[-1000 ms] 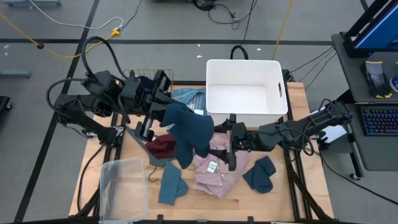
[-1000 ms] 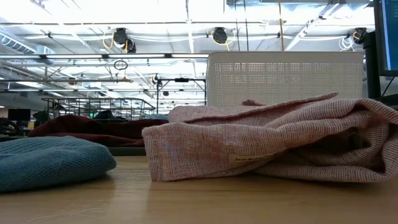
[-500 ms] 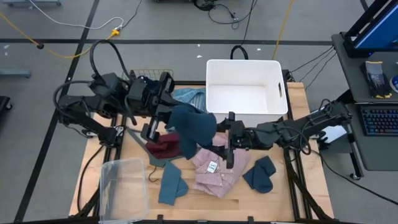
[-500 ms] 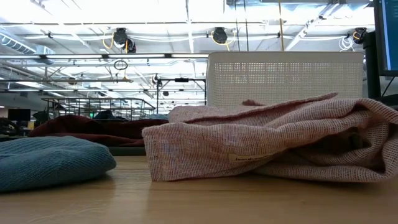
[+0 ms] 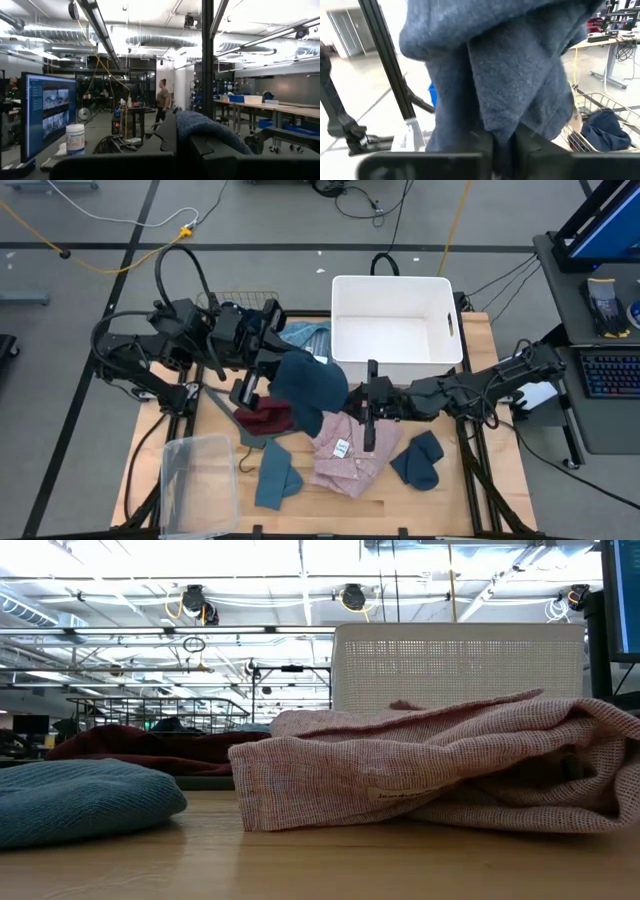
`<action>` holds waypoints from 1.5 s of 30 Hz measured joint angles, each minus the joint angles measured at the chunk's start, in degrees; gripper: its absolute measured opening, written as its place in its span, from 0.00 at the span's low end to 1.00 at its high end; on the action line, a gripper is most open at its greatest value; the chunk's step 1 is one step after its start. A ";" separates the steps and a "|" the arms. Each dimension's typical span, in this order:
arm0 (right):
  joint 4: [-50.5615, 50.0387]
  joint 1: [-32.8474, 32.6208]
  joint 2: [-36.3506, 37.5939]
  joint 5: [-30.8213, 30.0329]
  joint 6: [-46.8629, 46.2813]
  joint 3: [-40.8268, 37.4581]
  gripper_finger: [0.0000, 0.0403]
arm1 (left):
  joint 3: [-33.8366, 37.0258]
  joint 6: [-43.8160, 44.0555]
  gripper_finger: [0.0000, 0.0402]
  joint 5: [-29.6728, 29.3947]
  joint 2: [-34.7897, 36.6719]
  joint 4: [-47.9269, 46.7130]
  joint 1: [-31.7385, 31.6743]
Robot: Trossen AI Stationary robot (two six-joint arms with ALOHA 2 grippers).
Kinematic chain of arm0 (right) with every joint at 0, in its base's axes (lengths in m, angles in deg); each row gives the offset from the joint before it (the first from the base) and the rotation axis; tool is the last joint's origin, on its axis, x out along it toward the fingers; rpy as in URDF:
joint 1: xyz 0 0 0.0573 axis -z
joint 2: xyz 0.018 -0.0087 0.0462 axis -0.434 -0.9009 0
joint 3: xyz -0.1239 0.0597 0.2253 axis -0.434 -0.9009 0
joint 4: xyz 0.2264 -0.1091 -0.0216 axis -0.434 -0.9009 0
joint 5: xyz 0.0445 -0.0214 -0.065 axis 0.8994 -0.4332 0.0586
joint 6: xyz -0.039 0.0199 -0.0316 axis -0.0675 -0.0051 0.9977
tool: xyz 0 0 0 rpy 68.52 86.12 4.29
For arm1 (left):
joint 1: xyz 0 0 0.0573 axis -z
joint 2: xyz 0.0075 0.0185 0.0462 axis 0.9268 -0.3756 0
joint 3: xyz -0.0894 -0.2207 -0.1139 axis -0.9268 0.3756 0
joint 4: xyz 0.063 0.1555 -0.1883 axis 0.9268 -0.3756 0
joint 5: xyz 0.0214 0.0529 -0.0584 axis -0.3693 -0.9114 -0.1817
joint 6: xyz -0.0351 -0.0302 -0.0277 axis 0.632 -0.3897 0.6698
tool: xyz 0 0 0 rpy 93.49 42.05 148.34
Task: Pick & Place Cloths
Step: Put the gray shorts into the gold wire basket
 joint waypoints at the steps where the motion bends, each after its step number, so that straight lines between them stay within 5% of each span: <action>1: -0.80 -0.22 0.18 0.00 0.18 0.00 0.02 | 0.00 0.01 0.00 0.46 0.00 -0.29 0.00; 13: -24.65 -3.72 10.62 -3.44 -7.87 0.09 0.00 | 0.04 2.73 0.01 -0.33 1.87 -7.64 -0.26; 23: -26.80 -5.74 18.34 -4.96 -5.90 0.09 0.00 | 0.00 7.79 0.01 -1.17 2.25 -24.12 -0.26; 26: -28.20 -5.72 19.74 -5.01 -4.31 0.07 0.00 | 0.00 8.65 0.01 -6.30 2.25 -30.68 -0.25; 34: -31.97 -5.69 20.98 -5.03 3.22 0.50 0.00 | 0.00 8.67 0.05 -19.21 2.25 -45.96 -0.26; 45: -43.08 -5.69 16.86 -4.79 3.70 9.79 0.00 | 0.00 11.22 0.04 -17.56 2.91 -52.93 0.78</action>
